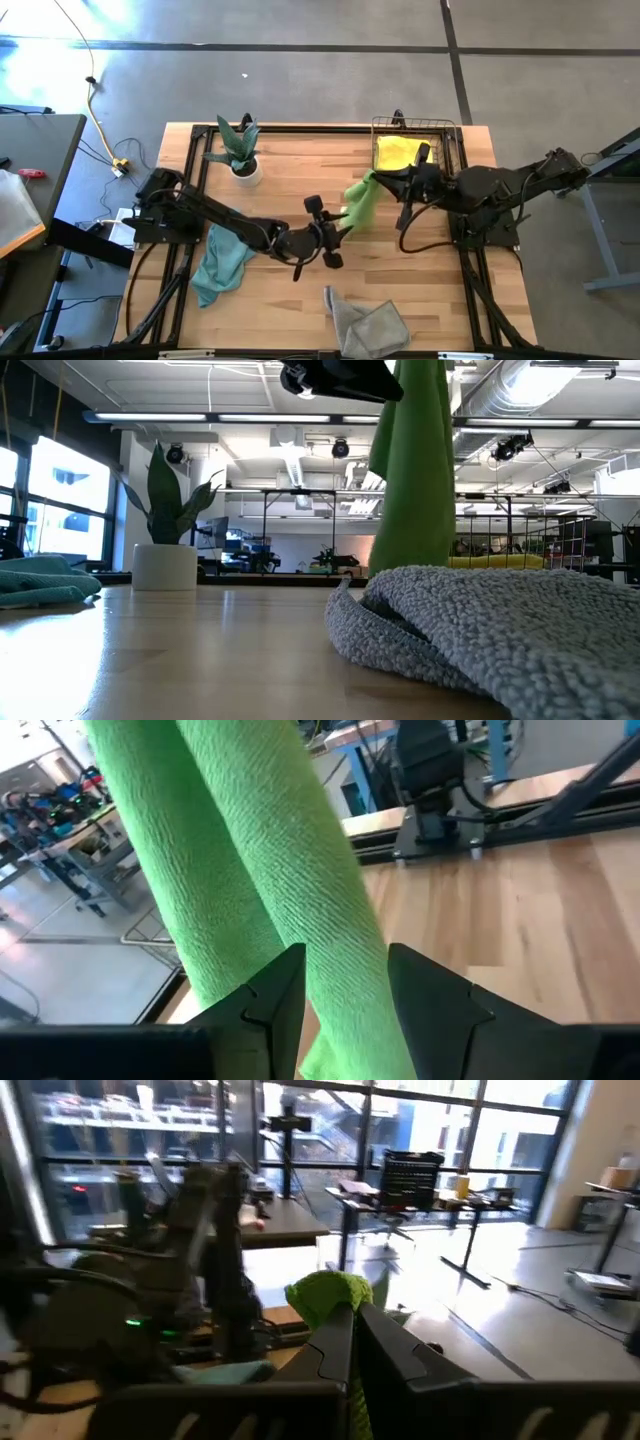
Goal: Fold microfiber towels
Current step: Fold the green towel
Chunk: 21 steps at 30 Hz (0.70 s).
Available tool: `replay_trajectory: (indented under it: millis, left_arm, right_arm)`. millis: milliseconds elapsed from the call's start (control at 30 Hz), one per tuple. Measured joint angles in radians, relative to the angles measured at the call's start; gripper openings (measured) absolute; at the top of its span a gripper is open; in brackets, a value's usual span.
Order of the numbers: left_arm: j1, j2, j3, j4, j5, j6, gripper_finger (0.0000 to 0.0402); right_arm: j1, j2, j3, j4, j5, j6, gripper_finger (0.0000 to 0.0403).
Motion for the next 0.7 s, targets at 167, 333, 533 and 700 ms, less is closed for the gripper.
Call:
replay_trajectory:
  millis: [167,333,533,700]
  left_arm:
    - [0.033,0.000,0.000,0.007,0.000,0.000,0.0133]
    - [0.035,0.000,0.000,0.000,0.000,0.000,0.0133]
    - [-0.023,0.000,0.000,-0.001,0.002,0.033,0.0133]
    - [-0.035,0.000,0.000,0.028,-0.027,0.085,0.0133]
  right_arm:
    - [0.000,0.000,0.000,0.024,-0.121,0.009,0.0000]
    - [0.000,0.000,0.000,0.017,-0.113,-0.010,0.0000]
    - [-0.002,0.000,0.000,0.017,0.019,-0.097,0.0000]
    - [-0.010,0.000,0.000,0.017,-0.020,-0.104,0.0000]
